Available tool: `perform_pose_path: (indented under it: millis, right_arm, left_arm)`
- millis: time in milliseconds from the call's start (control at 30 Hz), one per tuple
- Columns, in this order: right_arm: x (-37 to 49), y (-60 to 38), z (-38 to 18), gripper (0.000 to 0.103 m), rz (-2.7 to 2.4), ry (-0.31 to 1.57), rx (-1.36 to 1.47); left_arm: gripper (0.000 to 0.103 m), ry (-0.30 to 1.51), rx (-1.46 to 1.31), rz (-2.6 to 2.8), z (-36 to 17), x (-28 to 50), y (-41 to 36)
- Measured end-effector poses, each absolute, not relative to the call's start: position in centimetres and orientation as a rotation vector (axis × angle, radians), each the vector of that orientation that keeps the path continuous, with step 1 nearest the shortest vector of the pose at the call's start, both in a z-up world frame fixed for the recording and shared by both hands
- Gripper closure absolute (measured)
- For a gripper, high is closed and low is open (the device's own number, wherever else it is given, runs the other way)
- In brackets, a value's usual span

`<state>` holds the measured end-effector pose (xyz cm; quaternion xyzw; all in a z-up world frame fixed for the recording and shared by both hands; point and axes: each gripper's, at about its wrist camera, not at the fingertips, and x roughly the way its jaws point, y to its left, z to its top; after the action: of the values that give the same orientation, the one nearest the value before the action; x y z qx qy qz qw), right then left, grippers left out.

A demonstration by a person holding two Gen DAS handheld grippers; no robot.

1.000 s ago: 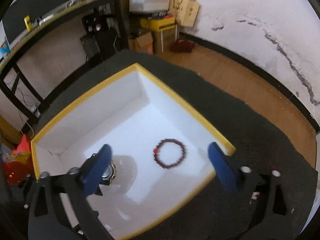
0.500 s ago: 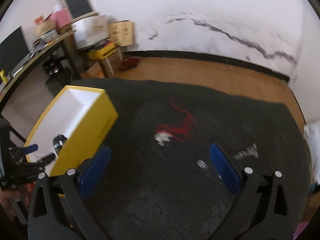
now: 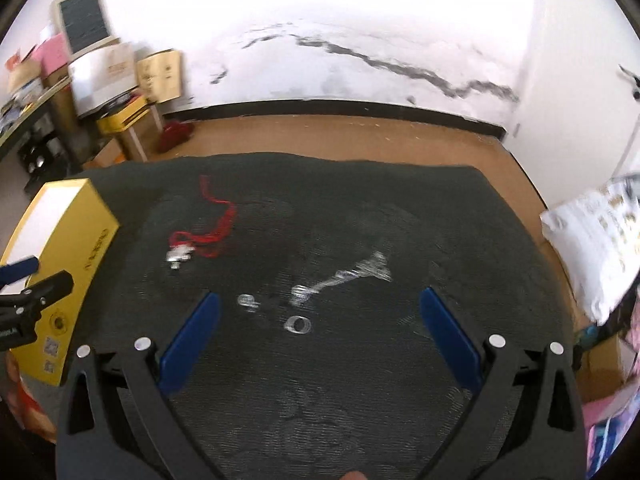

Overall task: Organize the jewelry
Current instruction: 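Move the left gripper to the silver pendant on red cord and grasp it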

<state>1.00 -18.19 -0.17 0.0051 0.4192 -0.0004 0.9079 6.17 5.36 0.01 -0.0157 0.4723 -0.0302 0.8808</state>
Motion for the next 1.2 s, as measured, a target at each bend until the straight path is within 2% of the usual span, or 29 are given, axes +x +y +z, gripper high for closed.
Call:
perform_pose_path:
  millis: [333, 633, 1033, 1133, 1200]
  right_arm:
    - [2.2, -21.3, -2.1, 0.006, 0.011, 0.914, 0.089]
    - [3.7, -22.1, -1.9, 0.006, 0.033, 0.905, 0.166]
    - [5.0, -23.2, -3.3, 0.006, 0.010, 0.946, 0.223]
    - [4.8, -23.0, -3.1, 0.006, 0.002, 0.936, 0.212]
    - [4.8, -23.0, -3.1, 0.006, 0.002, 0.935, 0.217]
  left_arm:
    - [0.006, 1.076, -0.005, -0.058, -6.6, 12.4, 2.0]
    - [0.006, 1.065, 0.085, -0.063, -11.9, 16.1, 1.3]
    - [0.006, 1.014, 0.091, -0.101, -12.3, 16.4, 1.3]
    - [0.009, 0.998, 0.095, -0.112, -12.3, 16.1, 1.2]
    - [0.026, 0.985, 0.104, -0.130, -12.0, 15.6, 0.7]
